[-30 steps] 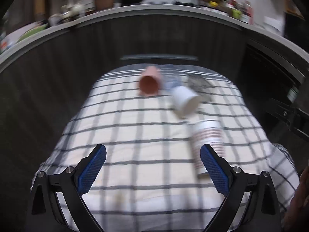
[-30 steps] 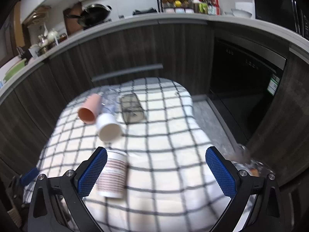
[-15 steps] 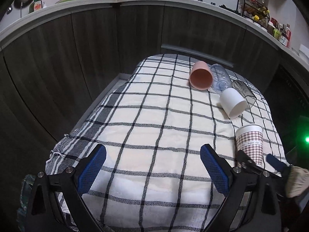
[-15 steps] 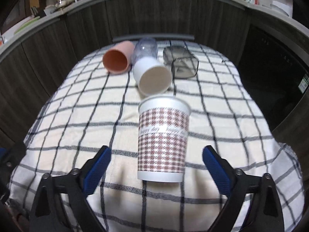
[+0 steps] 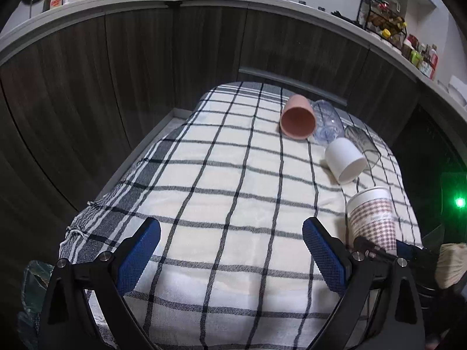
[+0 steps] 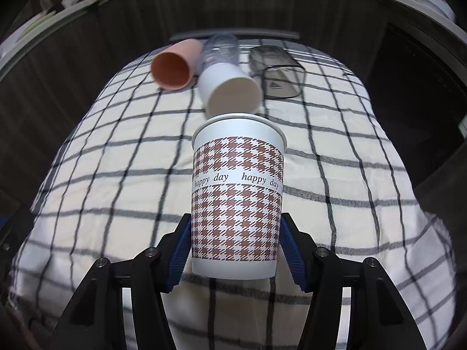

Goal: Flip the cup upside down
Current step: 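Close the right gripper on the paper cup while the left gripper releases it, then rotate the paper cup rim-down with the right gripper and lower it onto the towel, then open the right gripper and pull it back from the cup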

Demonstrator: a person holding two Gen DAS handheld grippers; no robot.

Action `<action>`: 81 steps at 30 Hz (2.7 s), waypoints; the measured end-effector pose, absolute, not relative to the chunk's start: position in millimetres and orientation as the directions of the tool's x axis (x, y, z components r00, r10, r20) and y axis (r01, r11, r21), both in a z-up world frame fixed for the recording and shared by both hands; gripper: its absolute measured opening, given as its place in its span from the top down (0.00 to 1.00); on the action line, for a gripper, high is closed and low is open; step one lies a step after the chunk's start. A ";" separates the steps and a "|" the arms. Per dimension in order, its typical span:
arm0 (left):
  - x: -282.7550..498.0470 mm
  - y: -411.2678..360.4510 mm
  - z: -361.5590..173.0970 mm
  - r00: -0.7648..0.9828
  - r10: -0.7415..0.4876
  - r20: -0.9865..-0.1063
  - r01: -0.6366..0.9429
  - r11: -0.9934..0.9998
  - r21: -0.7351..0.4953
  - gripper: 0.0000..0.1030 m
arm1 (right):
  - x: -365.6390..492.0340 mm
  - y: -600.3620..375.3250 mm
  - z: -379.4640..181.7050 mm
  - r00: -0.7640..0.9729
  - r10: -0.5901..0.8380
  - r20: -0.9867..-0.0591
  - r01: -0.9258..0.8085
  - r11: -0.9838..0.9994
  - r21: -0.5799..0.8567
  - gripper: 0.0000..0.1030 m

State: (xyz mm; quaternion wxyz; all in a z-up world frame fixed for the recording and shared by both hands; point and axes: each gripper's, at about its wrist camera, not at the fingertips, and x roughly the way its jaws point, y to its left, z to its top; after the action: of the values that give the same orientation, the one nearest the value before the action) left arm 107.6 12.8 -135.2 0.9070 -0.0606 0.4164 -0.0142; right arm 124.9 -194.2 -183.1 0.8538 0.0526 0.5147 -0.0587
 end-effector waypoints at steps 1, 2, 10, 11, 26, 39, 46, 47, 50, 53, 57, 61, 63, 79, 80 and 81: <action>109.3 14.0 -133.4 0.653 -0.069 -0.754 -0.037 0.992 -0.123 0.03 | 130.2 -190.5 -178.7 0.426 -0.024 -0.904 0.111 0.994 0.026 0.44; 111.0 15.2 -131.2 0.653 -0.061 -0.755 -0.050 0.991 -0.123 0.02 | 135.6 -185.8 -173.3 0.388 -0.005 -0.922 0.067 0.997 0.023 0.44; 137.1 22.7 -107.5 0.680 -0.007 -0.733 -0.127 0.984 -0.127 0.00 | 194.1 -149.3 -133.9 0.135 -0.015 -0.991 -0.215 0.976 -0.044 0.44; 140.3 24.3 -103.1 0.688 -0.011 -0.725 -0.132 0.981 -0.140 0.00 | 200.5 -142.9 -132.6 0.109 -0.029 -0.994 -0.250 0.967 -0.056 0.44; 218.1 63.1 -112.5 0.637 0.026 -0.771 -0.310 0.924 -0.225 0.00 | 309.3 -88.6 -184.3 -0.305 -0.323 -0.896 -0.544 0.831 -0.114 0.43; 245.3 68.3 -139.2 0.580 0.024 -0.815 -0.353 0.908 -0.225 0.00 | 359.7 -72.1 -202.1 -0.271 -0.358 -0.894 -0.585 0.799 -0.142 0.42; 234.7 58.4 -127.7 0.605 0.023 -0.796 -0.316 0.925 -0.213 0.00 | 341.6 -78.7 -184.0 -0.169 -0.353 -0.920 -0.573 0.795 -0.199 0.19; 232.3 57.9 -124.6 0.612 0.022 -0.791 -0.312 0.926 -0.215 0.00 | 338.5 -81.2 -174.6 -0.151 -0.332 -0.931 -0.557 0.807 -0.197 0.19; 221.7 55.7 -112.4 0.641 0.018 -0.768 -0.292 0.930 -0.222 0.00 | 324.9 -89.0 -146.6 -0.069 -0.281 -0.957 -0.517 0.830 -0.207 0.19; 207.2 49.4 -100.1 0.669 0.015 -0.743 -0.263 0.940 -0.219 0.00 | 307.0 -100.4 -115.3 0.036 -0.216 -0.976 -0.471 0.857 -0.207 0.19; 185.6 37.3 -90.1 0.691 -0.012 -0.723 -0.212 0.952 -0.219 0.00 | 284.7 -123.9 -85.3 0.209 -0.130 -0.969 -0.387 0.899 -0.204 0.19; 163.4 17.8 -79.7 0.717 -0.017 -0.697 -0.146 0.974 -0.174 0.00 | 238.5 -144.4 -51.7 0.417 -0.080 -0.906 -0.292 0.932 -0.216 0.19; 154.4 10.7 -74.6 0.732 -0.020 -0.681 -0.118 0.981 -0.155 0.00 | 212.2 -157.1 -40.1 0.514 -0.071 -0.855 -0.235 0.947 -0.220 0.16; 104.1 -19.4 -60.8 0.790 -0.022 -0.613 -0.003 0.999 -0.040 0.00 | 86.3 -220.7 -40.8 0.790 -0.171 -0.588 0.161 0.984 -0.071 0.10; 102.7 -20.9 -61.0 0.791 -0.021 -0.612 0.000 0.999 -0.034 0.00 | 82.3 -223.6 -41.5 0.794 -0.180 -0.581 0.175 0.982 -0.064 0.09; 101.4 -22.9 -61.0 0.792 -0.022 -0.611 0.004 1.000 -0.030 0.00 | 79.1 -226.6 -42.3 0.797 -0.186 -0.575 0.188 0.981 -0.057 0.09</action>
State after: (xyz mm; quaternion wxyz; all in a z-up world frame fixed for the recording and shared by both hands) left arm 101.4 -22.9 -61.0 0.9464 -0.0135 0.3227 -0.0070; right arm 79.1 -226.6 -42.3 0.9478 0.0014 0.3031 -0.0986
